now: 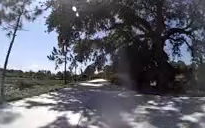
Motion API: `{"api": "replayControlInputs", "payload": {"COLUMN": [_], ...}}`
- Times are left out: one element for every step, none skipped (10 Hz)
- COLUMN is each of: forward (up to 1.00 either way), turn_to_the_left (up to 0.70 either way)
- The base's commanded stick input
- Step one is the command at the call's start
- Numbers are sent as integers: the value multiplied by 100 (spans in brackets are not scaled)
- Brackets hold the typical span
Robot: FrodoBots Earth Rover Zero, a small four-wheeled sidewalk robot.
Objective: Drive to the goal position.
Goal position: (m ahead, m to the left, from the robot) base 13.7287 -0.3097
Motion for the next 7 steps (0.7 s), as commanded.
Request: {"api": "replayControlInputs", "payload": {"forward": [70, 70, 70, 70, 70, 70, 70], "turn_to_the_left": [14, 14, 14, 14, 14, 14, 11]}}
